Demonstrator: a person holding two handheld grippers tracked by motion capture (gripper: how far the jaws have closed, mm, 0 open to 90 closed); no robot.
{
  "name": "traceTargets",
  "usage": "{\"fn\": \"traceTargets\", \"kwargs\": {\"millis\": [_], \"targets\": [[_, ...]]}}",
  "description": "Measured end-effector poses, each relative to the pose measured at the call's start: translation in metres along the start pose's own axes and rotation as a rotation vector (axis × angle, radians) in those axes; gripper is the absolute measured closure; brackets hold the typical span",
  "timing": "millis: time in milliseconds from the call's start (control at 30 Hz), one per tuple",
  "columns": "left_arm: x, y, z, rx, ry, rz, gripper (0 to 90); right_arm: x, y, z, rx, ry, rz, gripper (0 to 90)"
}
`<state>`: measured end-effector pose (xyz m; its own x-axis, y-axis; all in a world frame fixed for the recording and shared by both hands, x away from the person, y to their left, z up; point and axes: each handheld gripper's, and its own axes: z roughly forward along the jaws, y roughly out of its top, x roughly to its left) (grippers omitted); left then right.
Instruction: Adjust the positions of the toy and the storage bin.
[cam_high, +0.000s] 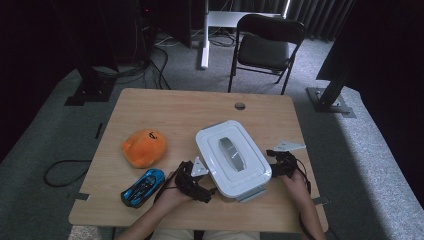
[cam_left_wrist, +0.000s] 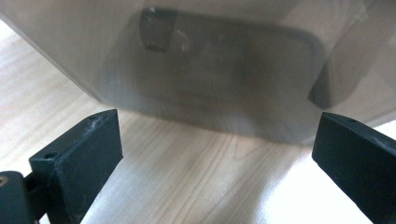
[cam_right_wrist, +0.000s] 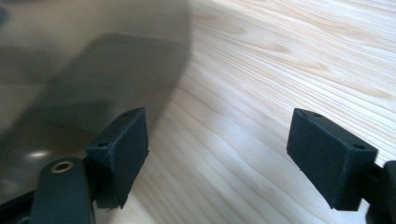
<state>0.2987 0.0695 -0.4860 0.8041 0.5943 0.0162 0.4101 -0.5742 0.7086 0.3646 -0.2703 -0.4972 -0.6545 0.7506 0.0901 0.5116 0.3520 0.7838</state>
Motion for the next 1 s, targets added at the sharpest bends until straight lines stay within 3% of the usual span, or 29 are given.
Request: {"fn": "traceTargets", "kwargs": {"millis": [200,367,567,767,867,967,1000], "targets": [[0.004,-0.013,0.001,0.024,-0.012,-0.024,2.2,-0.013,-0.005,-0.016,-0.041,-0.037,0.097,15.8],[0.007,-0.022,0.002,0.046,-0.028,-0.021,2.3,-0.014,-0.005,-0.036,-0.074,-0.078,0.119,14.9],[0.007,-0.032,0.004,0.083,-0.036,0.007,2.2,-0.01,0.003,-0.059,-0.119,-0.087,0.147,13.4],[0.008,-0.039,0.006,0.105,-0.04,0.014,2.3,-0.001,0.017,-0.079,-0.186,-0.058,0.154,13.1],[0.008,-0.041,0.005,0.096,-0.046,0.021,2.3,0.01,0.027,-0.087,-0.189,-0.067,0.157,12.5],[0.009,-0.042,0.005,0.098,-0.039,0.027,2.3,0.018,0.032,-0.091,-0.2,-0.027,0.14,11.7],[0.008,-0.044,0.004,0.094,-0.026,0.036,2.3,0.029,0.041,-0.093,-0.2,0.008,0.112,11.7]]}}
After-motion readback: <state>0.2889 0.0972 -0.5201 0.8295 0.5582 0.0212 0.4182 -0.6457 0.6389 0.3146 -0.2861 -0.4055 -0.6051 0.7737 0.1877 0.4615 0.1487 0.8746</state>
